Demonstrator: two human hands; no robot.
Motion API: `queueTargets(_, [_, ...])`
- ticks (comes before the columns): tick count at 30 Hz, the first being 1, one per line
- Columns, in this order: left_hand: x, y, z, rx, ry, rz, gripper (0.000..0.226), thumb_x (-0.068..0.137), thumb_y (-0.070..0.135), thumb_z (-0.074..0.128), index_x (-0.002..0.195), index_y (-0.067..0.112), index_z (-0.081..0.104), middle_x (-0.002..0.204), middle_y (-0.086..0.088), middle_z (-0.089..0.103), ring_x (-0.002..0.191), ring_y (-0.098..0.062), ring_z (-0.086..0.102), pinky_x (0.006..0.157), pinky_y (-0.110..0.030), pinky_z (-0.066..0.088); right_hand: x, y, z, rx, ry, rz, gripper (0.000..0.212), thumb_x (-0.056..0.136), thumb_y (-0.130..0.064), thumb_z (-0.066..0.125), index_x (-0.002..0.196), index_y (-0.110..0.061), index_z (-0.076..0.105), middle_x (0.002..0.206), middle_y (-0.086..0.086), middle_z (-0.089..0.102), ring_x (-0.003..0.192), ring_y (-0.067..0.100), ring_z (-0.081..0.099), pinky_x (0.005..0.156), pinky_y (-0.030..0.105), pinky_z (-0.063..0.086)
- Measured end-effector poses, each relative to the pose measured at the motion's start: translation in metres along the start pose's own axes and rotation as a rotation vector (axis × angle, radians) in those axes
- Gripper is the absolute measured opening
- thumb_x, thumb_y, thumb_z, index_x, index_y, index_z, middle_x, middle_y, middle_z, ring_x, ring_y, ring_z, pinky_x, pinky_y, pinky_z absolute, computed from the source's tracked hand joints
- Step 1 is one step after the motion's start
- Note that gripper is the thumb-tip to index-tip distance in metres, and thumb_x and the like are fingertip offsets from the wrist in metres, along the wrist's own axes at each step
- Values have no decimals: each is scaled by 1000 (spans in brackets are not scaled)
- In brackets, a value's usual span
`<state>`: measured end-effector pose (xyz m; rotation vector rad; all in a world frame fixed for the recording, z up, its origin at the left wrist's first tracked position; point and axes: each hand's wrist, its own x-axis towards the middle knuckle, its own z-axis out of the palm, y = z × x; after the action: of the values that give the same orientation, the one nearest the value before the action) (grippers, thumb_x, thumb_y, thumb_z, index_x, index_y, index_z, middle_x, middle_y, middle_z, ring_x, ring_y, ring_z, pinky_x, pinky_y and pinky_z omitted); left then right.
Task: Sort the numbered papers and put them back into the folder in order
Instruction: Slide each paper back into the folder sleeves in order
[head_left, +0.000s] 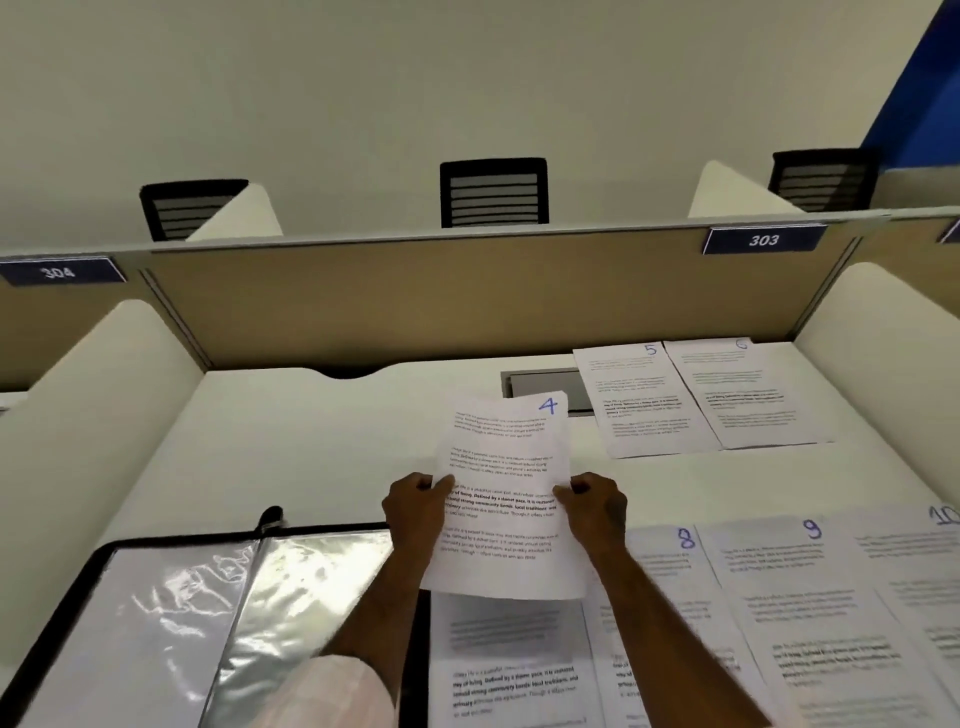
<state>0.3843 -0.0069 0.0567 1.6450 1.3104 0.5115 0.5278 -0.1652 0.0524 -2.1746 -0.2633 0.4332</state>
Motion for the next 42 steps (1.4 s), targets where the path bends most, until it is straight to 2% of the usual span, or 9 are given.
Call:
queueTargets(5, [-25,-29,-58,-26,16,1,21,81,32,77,83,11,72,79,-1,72,69,-16,66,63,-27,50,-62,-15,20,72,-46,40,22,84,-18,74,101,-7,66,98,8,69,85,24,63,80,33,53])
queueTargets(10, [-42,-64,-121,48,34,11,27,78,37,80,75,15,65,78,0,69,71,-17,61,67,-27,44,-143,-34,45,133,31,-43,44,86,-6,68,123,-15,45,81,-5,56,77,16,56,62,18,43])
queueTargets(14, [-64,-83,-160,155,19,83,30,76,42,79,70,18,61,77,4,65,73,-18,61,67,-30,48,-201,-40,79,-83,37,-188,17,89,-9,58,105,-13,62,98,4,64,88,19,60,65,19,38])
queueTargets(20, [-112,-93,-194,308,55,285,23,82,39,71,74,20,61,76,10,54,67,-11,52,61,-25,37,-264,-62,117,-234,-17,-249,21,91,-16,55,105,-12,70,110,8,61,98,22,61,77,23,45])
queueTargets(25, [-134,-113,-204,430,95,483,25,89,44,64,81,20,63,86,5,61,70,-15,63,59,-29,52,-301,-80,135,-169,-32,-279,39,95,-44,55,75,-12,63,71,-4,62,58,2,53,49,8,33])
queueTargets(29, [-150,-123,-211,435,87,530,20,93,38,60,86,21,66,88,3,63,70,-17,65,62,-32,56,-322,-86,140,-144,-45,-291,50,93,-56,52,60,-20,64,62,-7,63,53,2,54,53,12,32])
queueTargets(35, [-179,-149,-217,355,14,634,19,88,37,64,92,20,69,93,4,64,75,-19,66,62,-33,53,-340,-70,134,-244,-20,-240,25,91,-36,61,88,-15,74,87,0,72,73,11,63,62,19,40])
queueTargets(39, [-190,-166,-230,51,-160,501,45,83,48,72,117,20,63,116,6,58,93,-11,59,72,-18,44,-359,-60,122,-217,-6,-226,20,92,-33,60,94,-15,69,89,0,68,73,11,60,66,19,45])
queueTargets(42, [-197,-175,-239,-235,-267,184,62,87,57,62,136,21,51,140,0,49,119,-16,51,92,-28,42,-375,-58,118,-238,-35,-285,18,92,-32,59,87,-16,65,85,-1,65,75,15,61,63,21,43])
